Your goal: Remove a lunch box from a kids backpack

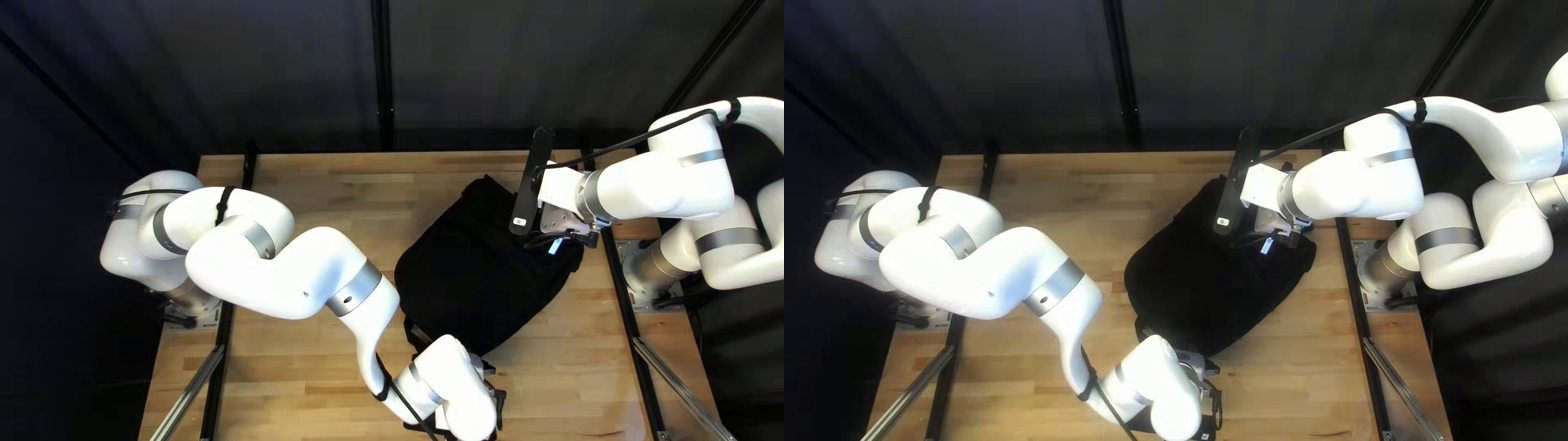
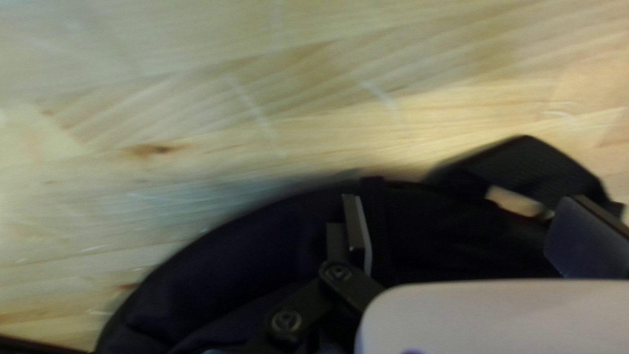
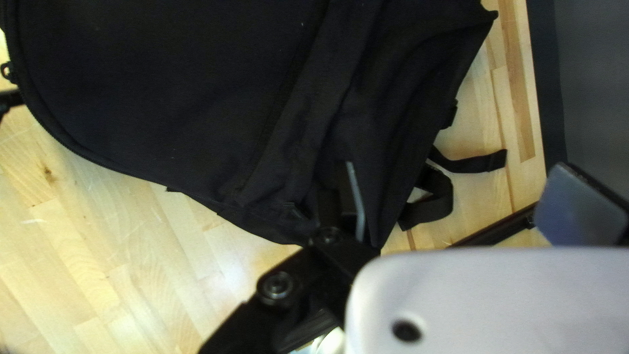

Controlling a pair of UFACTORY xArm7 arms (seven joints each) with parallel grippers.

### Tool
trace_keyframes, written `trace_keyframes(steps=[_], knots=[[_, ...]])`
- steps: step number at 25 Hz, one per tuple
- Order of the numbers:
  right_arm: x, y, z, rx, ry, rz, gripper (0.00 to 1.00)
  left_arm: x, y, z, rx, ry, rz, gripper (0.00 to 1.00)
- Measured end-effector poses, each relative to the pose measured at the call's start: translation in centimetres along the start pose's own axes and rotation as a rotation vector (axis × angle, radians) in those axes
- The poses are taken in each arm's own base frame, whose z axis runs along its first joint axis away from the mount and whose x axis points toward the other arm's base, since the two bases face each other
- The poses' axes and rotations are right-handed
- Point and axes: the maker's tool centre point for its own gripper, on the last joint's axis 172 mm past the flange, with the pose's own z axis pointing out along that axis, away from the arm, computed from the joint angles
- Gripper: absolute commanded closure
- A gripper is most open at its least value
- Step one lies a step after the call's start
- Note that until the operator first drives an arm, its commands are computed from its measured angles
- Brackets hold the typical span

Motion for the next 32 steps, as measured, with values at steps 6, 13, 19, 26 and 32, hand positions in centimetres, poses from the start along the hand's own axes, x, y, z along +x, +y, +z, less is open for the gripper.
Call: trace_keyframes(steps=[6, 13, 19, 26, 32], knots=[[0.0, 0.0, 0.0, 0.000, 0.000, 0.000, 0.00, -0.4, -0.1, -0.1, 0.018, 0.000, 0.001, 0.89], [0.0, 0.0, 0.0, 0.000, 0.000, 0.000, 0.00, -0.5, -0.1, -0.3, 0.024, -0.004, 0.005, 1.00], [0.0, 0.0, 0.0, 0.000, 0.000, 0.000, 0.00, -0.3, -0.5, -1.3, 0.033, -0.012, 0.010, 1.00], [0.0, 0.0, 0.0, 0.000, 0.000, 0.000, 0.00, 0.1, -0.1, -3.3, 0.042, -0.021, 0.010, 1.00], [0.0, 0.0, 0.0, 0.000, 0.000, 0.000, 0.00, 0.8, 0.6, -3.7, 0.068, -0.002, 0.008, 1.00]])
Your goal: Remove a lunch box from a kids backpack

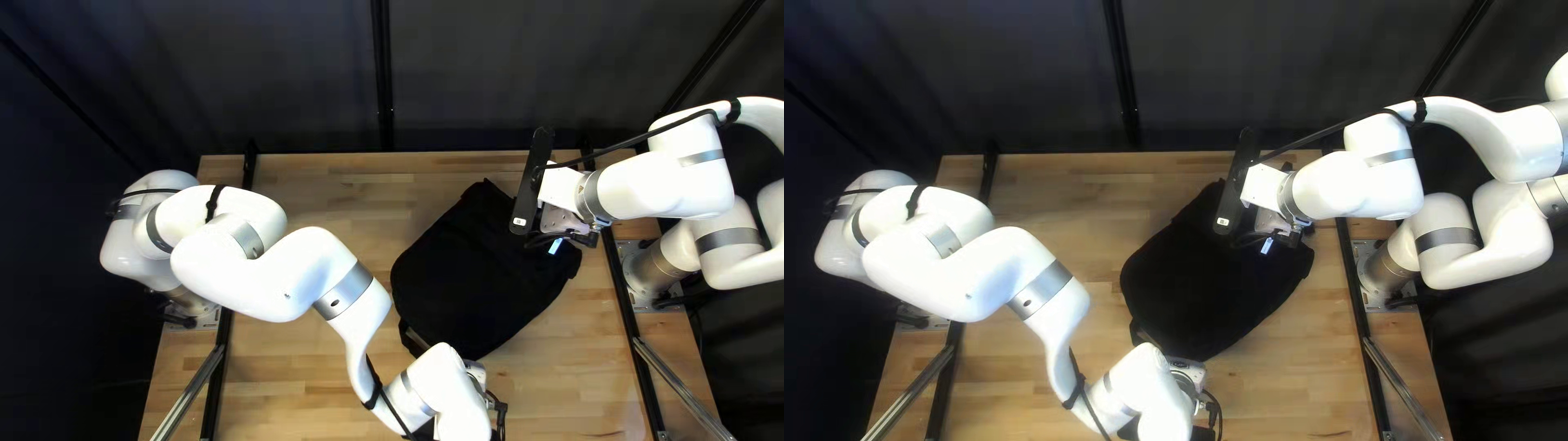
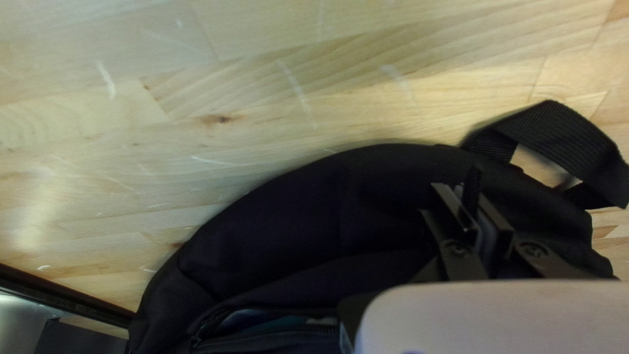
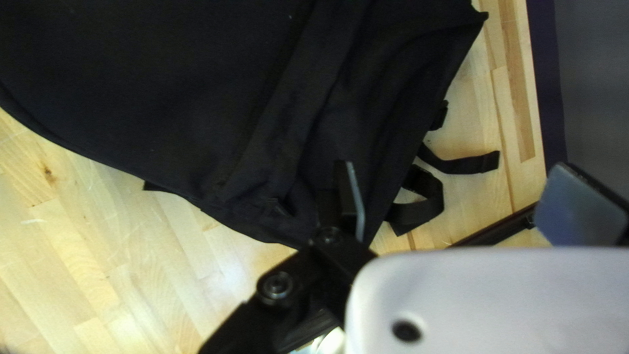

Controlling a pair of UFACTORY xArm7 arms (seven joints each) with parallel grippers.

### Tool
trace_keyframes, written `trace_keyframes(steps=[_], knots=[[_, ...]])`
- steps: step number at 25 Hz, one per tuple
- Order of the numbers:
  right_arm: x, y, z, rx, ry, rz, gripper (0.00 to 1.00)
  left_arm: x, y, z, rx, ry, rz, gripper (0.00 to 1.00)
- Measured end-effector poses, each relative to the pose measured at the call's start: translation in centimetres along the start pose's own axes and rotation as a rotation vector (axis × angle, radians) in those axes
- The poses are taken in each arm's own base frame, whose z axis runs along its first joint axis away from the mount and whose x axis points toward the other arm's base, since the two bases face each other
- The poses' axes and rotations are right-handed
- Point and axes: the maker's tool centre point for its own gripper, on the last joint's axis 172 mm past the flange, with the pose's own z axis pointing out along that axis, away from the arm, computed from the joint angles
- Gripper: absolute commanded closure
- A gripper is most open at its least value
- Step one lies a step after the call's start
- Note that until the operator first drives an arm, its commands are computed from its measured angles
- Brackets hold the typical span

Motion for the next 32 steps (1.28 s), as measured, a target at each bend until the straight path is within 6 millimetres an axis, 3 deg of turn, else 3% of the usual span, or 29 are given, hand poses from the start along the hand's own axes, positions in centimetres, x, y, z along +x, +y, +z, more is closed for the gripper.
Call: trace_keyframes(steps=[4, 10, 14, 17, 19, 26, 32], knots=[[0.0, 0.0, 0.0, 0.000, 0.000, 0.000, 0.00, 0.2, 0.3, -0.2, 0.044, 0.028, -0.012, 1.00], [0.4, -0.8, 0.0, -0.017, 0.027, -0.059, 0.00, -0.3, 0.4, -2.7, 0.117, 0.088, -0.034, 1.00], [0.6, -3.4, 3.1, -0.019, 0.072, -0.181, 0.00, -0.1, 0.4, -3.4, 0.159, 0.168, -0.053, 1.00], [-0.8, -5.9, 6.1, 0.001, 0.100, -0.276, 0.00, 0.1, 0.3, -3.3, 0.180, 0.236, -0.071, 1.00], [-1.9, -7.7, 6.7, 0.012, 0.116, -0.338, 0.00, 0.4, 0.4, -3.4, 0.196, 0.278, -0.078, 1.00], [-3.0, -12.8, 4.2, 0.013, 0.152, -0.515, 0.00, 0.8, 1.3, -4.0, 0.249, 0.350, -0.091, 1.00], [-2.9, -13.6, 4.0, -0.003, 0.153, -0.556, 0.00, 0.7, 1.0, -3.7, 0.274, 0.362, -0.102, 1.00]])
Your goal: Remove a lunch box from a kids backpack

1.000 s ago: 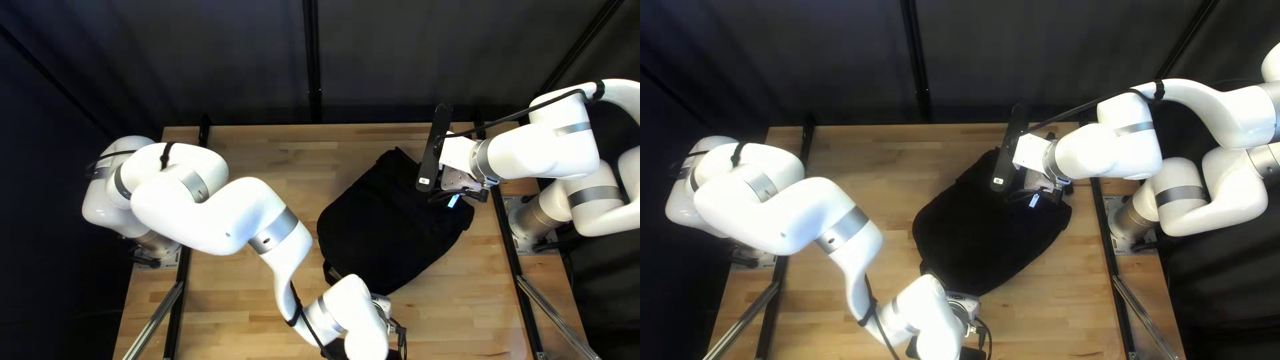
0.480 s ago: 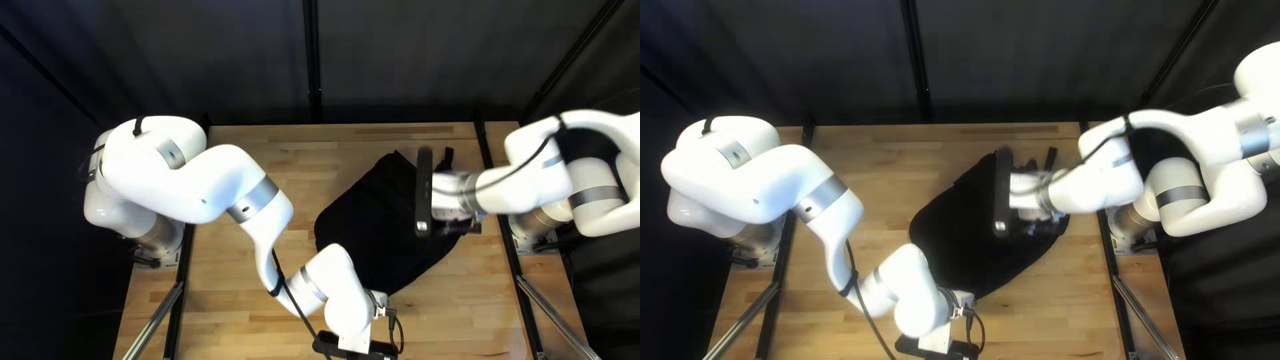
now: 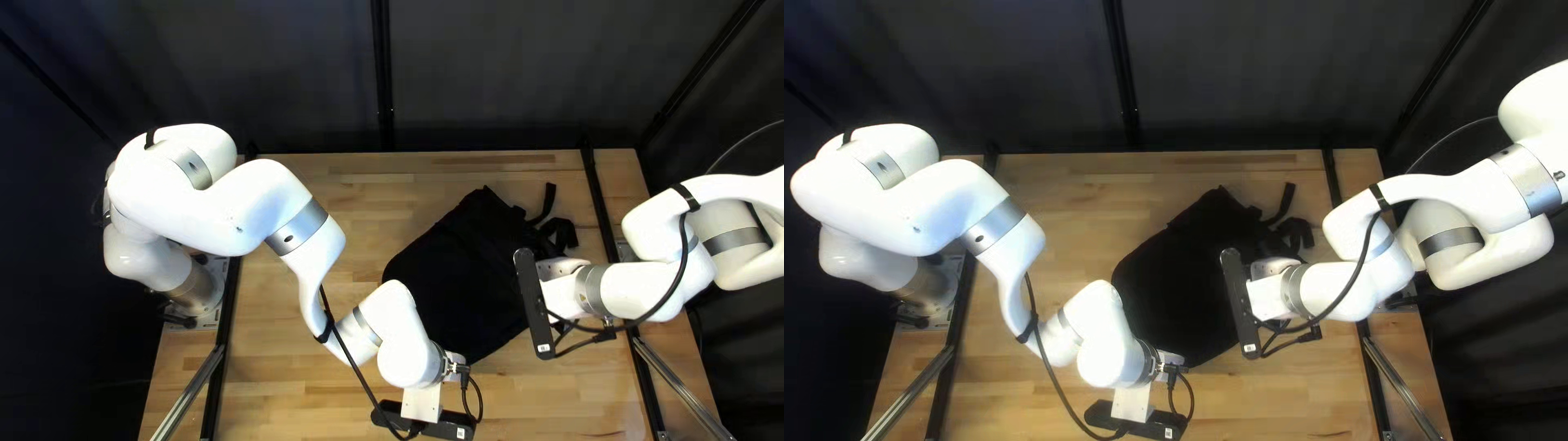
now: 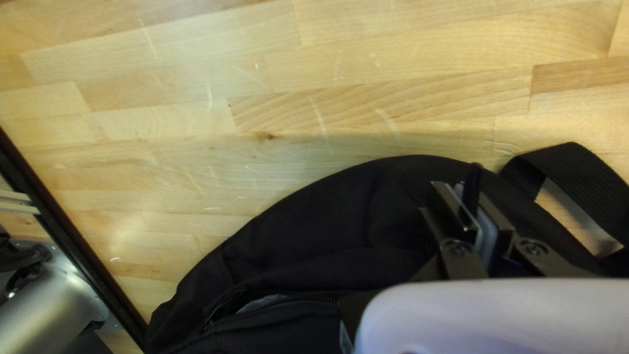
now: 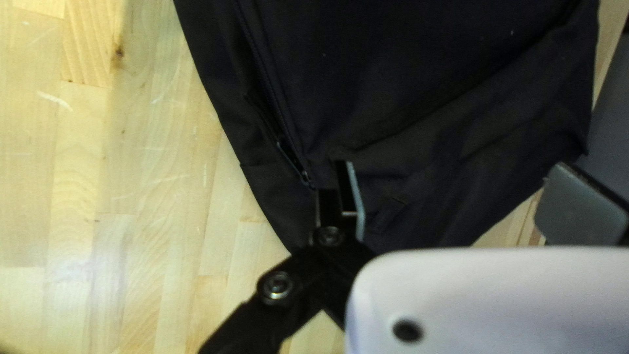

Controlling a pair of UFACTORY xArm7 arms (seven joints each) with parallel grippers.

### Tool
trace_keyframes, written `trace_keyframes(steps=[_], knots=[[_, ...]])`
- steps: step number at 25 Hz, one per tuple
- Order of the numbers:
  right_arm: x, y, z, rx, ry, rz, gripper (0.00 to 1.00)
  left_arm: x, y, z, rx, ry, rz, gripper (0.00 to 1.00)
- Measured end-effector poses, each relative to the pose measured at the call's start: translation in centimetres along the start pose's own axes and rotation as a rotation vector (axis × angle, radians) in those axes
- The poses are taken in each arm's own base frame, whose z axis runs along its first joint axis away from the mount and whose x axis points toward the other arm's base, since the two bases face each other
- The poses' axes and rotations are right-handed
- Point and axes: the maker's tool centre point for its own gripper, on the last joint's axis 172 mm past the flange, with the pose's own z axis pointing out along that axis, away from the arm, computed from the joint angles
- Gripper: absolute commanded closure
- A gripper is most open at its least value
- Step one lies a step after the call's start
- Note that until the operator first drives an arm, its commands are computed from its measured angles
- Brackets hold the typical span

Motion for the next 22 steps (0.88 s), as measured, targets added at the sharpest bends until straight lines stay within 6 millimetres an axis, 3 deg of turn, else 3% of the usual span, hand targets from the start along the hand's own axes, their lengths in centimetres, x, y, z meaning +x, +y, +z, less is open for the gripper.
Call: trace_keyframes(steps=[9, 18, 22], knots=[[0.5, -0.7, 0.1, -0.003, 0.026, -0.007, 0.00, 0.9, -0.5, 0.2, 0.014, -0.008, -0.013, 1.00], [2.2, -7.0, 1.1, -0.021, 0.172, -0.144, 0.00, 1.0, -0.5, 0.4, 0.023, -0.018, -0.015, 1.00], [3.6, -8.6, 2.0, -0.027, 0.205, -0.242, 0.00, 0.9, -0.5, 0.3, 0.024, -0.023, -0.016, 1.00]])
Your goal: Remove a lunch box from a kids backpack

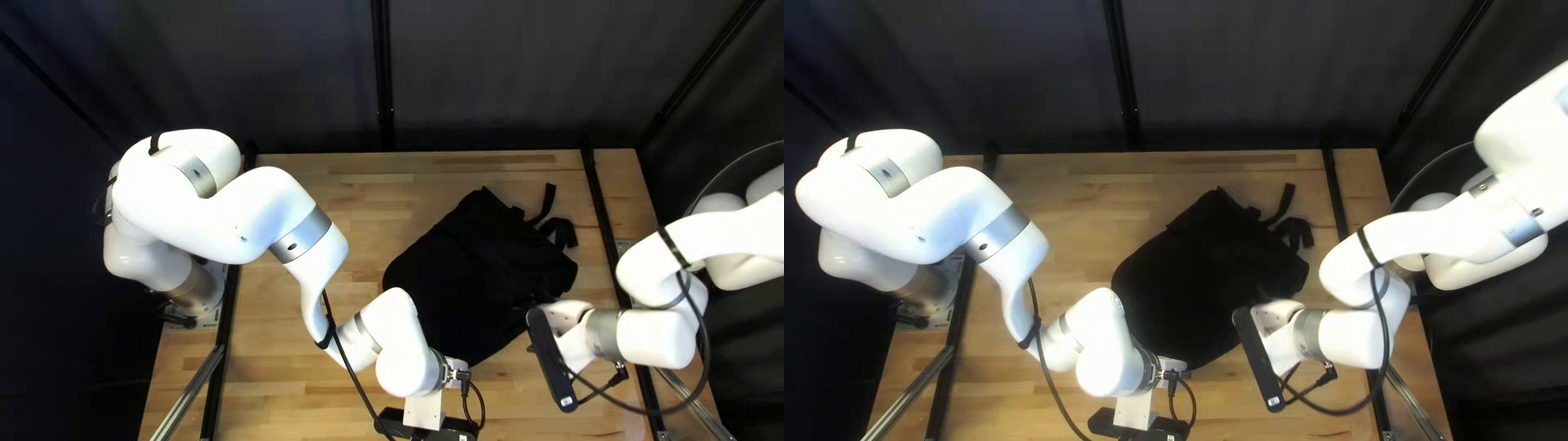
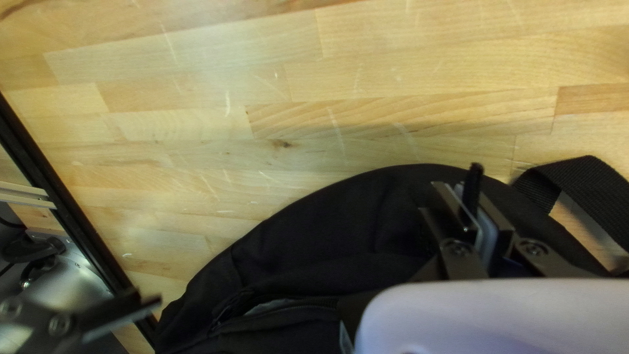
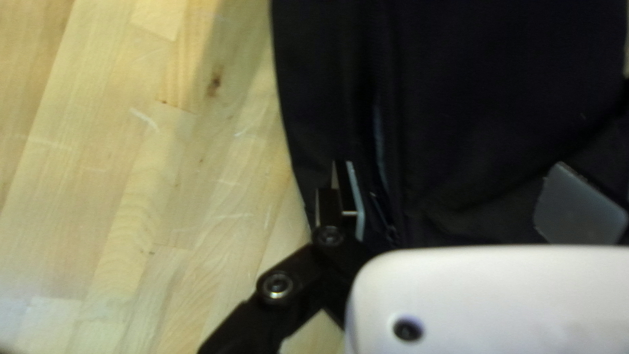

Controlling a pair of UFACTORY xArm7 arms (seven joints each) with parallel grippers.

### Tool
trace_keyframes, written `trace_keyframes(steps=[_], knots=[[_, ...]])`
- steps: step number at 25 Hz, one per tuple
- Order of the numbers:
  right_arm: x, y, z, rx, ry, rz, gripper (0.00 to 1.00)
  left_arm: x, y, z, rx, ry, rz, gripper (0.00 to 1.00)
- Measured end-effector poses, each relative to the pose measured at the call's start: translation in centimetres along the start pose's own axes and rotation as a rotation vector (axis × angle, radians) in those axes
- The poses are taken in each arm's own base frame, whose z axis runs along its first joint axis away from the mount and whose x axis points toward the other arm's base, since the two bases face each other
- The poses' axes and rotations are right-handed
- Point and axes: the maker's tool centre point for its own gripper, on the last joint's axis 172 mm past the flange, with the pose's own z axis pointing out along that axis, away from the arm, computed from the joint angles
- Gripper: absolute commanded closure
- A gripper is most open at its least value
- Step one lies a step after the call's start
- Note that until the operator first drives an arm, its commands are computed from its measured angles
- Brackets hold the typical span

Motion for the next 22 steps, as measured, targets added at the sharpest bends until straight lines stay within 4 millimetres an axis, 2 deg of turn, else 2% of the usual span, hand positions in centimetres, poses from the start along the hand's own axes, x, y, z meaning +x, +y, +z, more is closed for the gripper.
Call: trace_keyframes(steps=[6, 11, 13, 14, 15, 16, 22], knots=[[2.4, 0.5, 1.5, -0.016, 0.047, -0.139, 0.00, 0.0, -0.2, -0.1, 0.004, -0.007, 0.007, 1.00], [3.0, 1.2, 3.7, -0.013, 0.071, -0.231, 0.00, 0.1, -0.3, -0.2, 0.010, -0.011, 0.014, 1.00], [2.9, 1.3, 4.1, -0.011, 0.074, -0.247, 0.15, 0.1, -0.3, -0.3, 0.013, -0.013, 0.016, 1.00], [2.7, 1.3, 4.2, -0.010, 0.074, -0.253, 0.74, 0.2, -0.3, -0.3, 0.014, -0.013, 0.017, 1.00], [2.5, 1.2, 4.3, -0.009, 0.074, -0.259, 0.89, 0.2, -0.3, -0.3, 0.015, -0.014, 0.018, 1.00], [2.4, 1.1, 4.3, -0.008, 0.073, -0.264, 1.00, 0.1, -0.3, -0.4, 0.016, -0.015, 0.019, 1.00], [2.4, 0.7, 4.3, -0.005, 0.074, -0.283, 1.00, -0.1, -0.2, -0.5, 0.018, -0.020, 0.020, 1.00]])
